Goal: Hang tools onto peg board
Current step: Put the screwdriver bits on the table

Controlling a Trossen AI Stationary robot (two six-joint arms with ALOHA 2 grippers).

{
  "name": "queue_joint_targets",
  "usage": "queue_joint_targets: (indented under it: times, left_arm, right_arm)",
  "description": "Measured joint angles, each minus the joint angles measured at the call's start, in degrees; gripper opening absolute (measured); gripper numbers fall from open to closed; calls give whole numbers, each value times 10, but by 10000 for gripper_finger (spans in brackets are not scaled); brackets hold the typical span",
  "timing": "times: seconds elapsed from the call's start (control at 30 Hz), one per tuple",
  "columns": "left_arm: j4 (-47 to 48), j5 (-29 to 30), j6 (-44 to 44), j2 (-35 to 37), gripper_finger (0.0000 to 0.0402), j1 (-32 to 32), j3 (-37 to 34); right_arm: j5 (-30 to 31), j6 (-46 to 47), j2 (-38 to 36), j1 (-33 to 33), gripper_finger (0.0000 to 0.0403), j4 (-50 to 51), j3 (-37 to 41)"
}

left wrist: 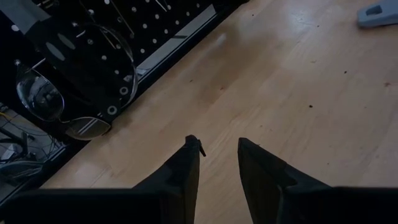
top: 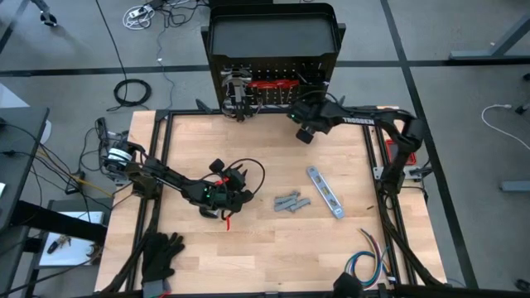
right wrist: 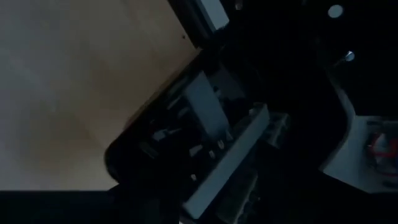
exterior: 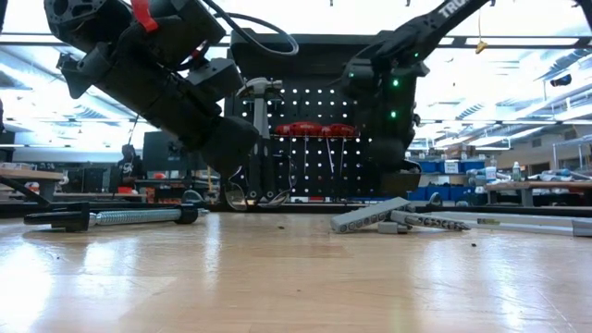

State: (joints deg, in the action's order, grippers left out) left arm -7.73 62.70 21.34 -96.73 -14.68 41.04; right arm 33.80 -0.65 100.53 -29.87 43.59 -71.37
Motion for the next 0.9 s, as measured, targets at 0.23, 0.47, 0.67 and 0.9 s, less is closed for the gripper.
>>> queue_joint_targets:
  times: [0.23, 0.47, 0.67, 0.9]
  left_arm:
    - [0, 0, 0, 0, 110, 0, 0]
    - [0, 0, 0, 0, 110, 0, 0]
    - [0, 0, -1, 0, 110, 0, 0]
    - [0, 0, -2, 0, 110, 0, 0]
  right_arm:
    - [8, -16, 16, -10, 193, 1, 0]
    - [41, 7, 16, -31, 174, 42, -2]
    - [56, 3, 15, -20, 157, 55, -1]
    - [45, -21, 15, -14, 126, 58, -1]
